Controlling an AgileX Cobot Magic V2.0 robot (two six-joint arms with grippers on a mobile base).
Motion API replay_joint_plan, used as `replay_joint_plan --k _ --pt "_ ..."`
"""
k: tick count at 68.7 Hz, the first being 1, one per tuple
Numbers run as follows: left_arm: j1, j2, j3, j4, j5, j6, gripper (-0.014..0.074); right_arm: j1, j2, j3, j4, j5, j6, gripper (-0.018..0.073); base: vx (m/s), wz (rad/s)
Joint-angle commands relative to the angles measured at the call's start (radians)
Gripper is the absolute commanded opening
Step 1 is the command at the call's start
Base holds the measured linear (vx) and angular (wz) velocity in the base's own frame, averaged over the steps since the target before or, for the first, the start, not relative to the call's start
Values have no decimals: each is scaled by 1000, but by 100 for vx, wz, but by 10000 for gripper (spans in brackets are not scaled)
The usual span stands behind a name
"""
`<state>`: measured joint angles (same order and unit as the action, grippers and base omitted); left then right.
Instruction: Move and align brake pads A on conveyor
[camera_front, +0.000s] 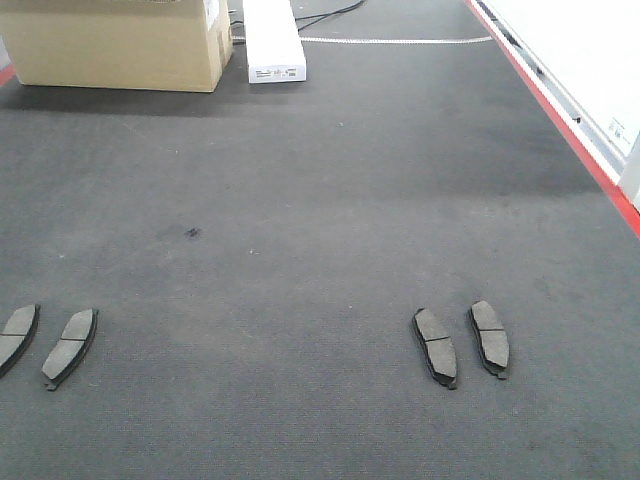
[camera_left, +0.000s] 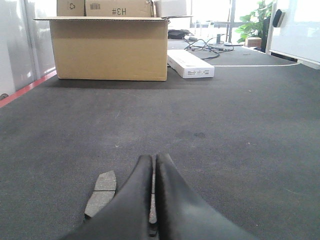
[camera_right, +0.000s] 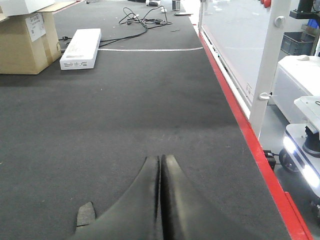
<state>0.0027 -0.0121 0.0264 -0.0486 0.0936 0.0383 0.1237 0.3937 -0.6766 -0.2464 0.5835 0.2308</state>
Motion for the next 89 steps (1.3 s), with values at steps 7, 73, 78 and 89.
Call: replay_joint_plan --k 7,73,78,89 --pt "0 -15 18 -7 -80 -1 -6 -7 9 -27 -18 -68 1 -7 0 0" --pt "0 -15 18 -7 -80 -1 -6 -41 8 -27 -5 -75 1 -7 0 0" --pt "0 -15 18 -7 -80 -1 -6 -93 7 -27 8 -73 4 -7 0 0" --pt "0 -15 18 -7 -80 -1 -6 -199 6 -27 18 -74 2 -7 0 0"
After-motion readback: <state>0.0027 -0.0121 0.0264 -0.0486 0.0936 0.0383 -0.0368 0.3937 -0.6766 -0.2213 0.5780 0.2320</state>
